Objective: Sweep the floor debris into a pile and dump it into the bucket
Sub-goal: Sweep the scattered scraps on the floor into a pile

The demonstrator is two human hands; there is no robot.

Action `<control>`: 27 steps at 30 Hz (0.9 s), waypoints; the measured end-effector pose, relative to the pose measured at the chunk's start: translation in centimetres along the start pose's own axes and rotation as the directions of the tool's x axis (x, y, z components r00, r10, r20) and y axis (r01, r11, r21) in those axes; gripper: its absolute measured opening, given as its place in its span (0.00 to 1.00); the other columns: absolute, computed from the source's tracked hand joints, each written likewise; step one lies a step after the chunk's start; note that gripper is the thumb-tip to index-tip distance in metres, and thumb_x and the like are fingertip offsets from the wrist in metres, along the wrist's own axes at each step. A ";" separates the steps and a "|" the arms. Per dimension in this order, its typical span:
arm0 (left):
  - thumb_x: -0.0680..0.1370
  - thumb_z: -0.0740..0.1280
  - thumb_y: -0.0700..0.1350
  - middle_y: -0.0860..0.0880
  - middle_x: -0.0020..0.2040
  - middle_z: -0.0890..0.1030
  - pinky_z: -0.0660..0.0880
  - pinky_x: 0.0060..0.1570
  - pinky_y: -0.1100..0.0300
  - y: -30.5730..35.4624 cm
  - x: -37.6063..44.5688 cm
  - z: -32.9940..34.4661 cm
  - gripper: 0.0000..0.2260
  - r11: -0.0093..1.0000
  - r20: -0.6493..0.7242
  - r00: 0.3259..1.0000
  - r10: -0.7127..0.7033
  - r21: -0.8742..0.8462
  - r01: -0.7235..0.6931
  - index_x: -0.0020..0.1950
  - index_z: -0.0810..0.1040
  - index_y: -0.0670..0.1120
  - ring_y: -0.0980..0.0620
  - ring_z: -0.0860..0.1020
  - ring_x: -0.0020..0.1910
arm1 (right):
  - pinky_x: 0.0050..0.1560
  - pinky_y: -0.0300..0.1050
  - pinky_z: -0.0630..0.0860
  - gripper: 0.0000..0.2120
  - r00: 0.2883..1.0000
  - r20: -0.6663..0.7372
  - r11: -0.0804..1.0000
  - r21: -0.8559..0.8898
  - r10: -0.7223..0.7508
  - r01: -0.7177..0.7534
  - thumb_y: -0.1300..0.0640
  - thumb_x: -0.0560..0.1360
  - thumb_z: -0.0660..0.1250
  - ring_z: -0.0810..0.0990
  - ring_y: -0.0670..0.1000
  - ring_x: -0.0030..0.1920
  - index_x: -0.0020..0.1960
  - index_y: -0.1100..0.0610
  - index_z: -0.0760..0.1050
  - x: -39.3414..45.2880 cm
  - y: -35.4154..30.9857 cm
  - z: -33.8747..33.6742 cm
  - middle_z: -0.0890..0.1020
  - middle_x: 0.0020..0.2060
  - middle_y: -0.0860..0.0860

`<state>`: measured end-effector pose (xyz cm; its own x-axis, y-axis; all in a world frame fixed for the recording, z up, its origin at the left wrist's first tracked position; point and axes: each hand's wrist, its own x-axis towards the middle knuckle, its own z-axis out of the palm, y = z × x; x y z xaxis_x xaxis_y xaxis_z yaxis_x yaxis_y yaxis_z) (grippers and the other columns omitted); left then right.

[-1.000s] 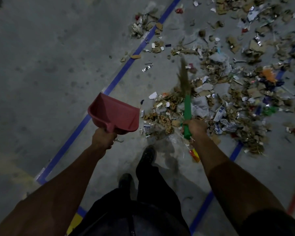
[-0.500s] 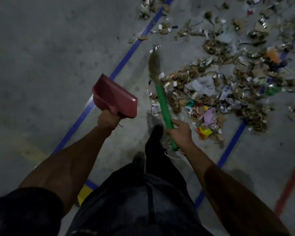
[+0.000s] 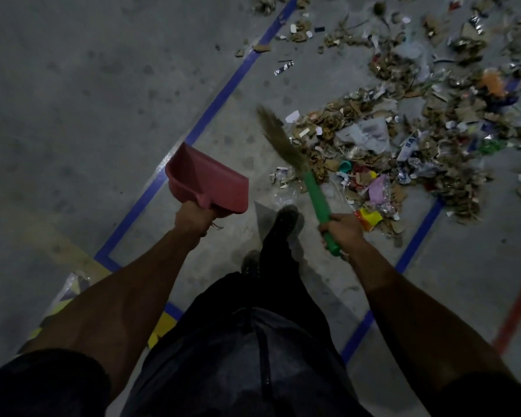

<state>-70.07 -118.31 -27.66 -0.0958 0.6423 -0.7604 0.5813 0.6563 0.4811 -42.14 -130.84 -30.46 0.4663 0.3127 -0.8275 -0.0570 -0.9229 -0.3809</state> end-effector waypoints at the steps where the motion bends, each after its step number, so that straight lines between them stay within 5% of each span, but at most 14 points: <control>1: 0.58 0.71 0.48 0.43 0.33 0.73 0.65 0.26 0.62 -0.3 0.0 0.1 0.15 0.999 -0.002 1.000 -0.001 -0.037 0.001 0.38 0.75 0.41 0.49 0.68 0.26 | 0.37 0.56 0.81 0.27 1.000 -0.021 0.999 0.035 -0.005 0.006 0.65 0.65 0.75 0.79 0.58 0.30 0.63 0.63 0.76 -0.1 -0.4 -0.4 0.83 0.38 0.63; 5: 0.69 0.69 0.38 0.42 0.34 0.72 0.62 0.25 0.63 -1.7 0.3 0.9 0.07 0.989 -0.018 1.000 -0.019 -0.145 0.016 0.36 0.72 0.41 0.50 0.66 0.25 | 0.32 0.49 0.75 0.27 0.995 -0.086 0.997 0.059 -0.050 0.056 0.67 0.69 0.73 0.77 0.57 0.28 0.67 0.61 0.74 -1.6 -0.8 -1.1 0.82 0.37 0.64; 9: 0.72 0.66 0.36 0.42 0.32 0.72 0.62 0.23 0.65 -2.3 0.3 2.0 0.05 0.983 -0.015 0.999 -0.048 -0.178 0.044 0.37 0.72 0.40 0.50 0.66 0.24 | 0.44 0.58 0.81 0.37 0.994 -0.043 0.994 -0.059 -0.099 0.096 0.60 0.63 0.74 0.83 0.60 0.40 0.71 0.56 0.71 -3.9 1.5 -0.6 0.84 0.50 0.62; 15: 0.74 0.65 0.38 0.44 0.30 0.70 0.62 0.19 0.68 -2.0 -0.5 3.9 0.05 0.959 0.022 0.997 -0.071 -0.274 0.075 0.40 0.72 0.39 0.52 0.66 0.22 | 0.37 0.51 0.80 0.28 0.988 0.084 0.961 -0.234 -0.130 0.146 0.65 0.69 0.72 0.80 0.56 0.31 0.69 0.57 0.74 -7.0 4.6 -1.8 0.84 0.39 0.60; 18: 0.74 0.65 0.37 0.43 0.29 0.70 0.63 0.20 0.67 -1.5 -1.1 5.4 0.05 0.956 0.010 0.997 -0.075 -0.282 0.074 0.39 0.73 0.39 0.50 0.67 0.23 | 0.29 0.36 0.76 0.24 0.979 0.171 0.918 -0.360 -0.107 0.164 0.63 0.70 0.73 0.78 0.50 0.26 0.66 0.57 0.77 -7.2 5.7 -3.1 0.83 0.38 0.56; 21: 0.74 0.65 0.36 0.43 0.29 0.70 0.63 0.20 0.66 -1.2 -1.7 7.3 0.05 0.958 0.010 0.997 -0.078 -0.276 0.078 0.37 0.72 0.40 0.50 0.67 0.23 | 0.24 0.40 0.75 0.23 0.979 0.199 0.930 -0.353 -0.033 0.103 0.65 0.69 0.73 0.77 0.51 0.23 0.64 0.57 0.78 -5.6 7.5 -4.5 0.83 0.35 0.58; 27: 0.74 0.65 0.34 0.43 0.31 0.72 0.65 0.20 0.66 -0.4 -3.3 12.8 0.03 0.958 -0.043 0.992 -0.121 -0.266 0.105 0.41 0.73 0.39 0.50 0.68 0.24 | 0.43 0.49 0.82 0.25 0.989 0.148 0.914 -0.397 -0.024 0.082 0.60 0.68 0.74 0.84 0.55 0.40 0.64 0.53 0.78 1.0 9.1 -10.5 0.85 0.44 0.55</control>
<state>-59.63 -125.72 -30.92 -0.1997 0.5746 -0.7937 0.3317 0.8019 0.4970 -32.88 -141.29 -30.45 0.3315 0.3646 -0.8702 0.3368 -0.9073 -0.2518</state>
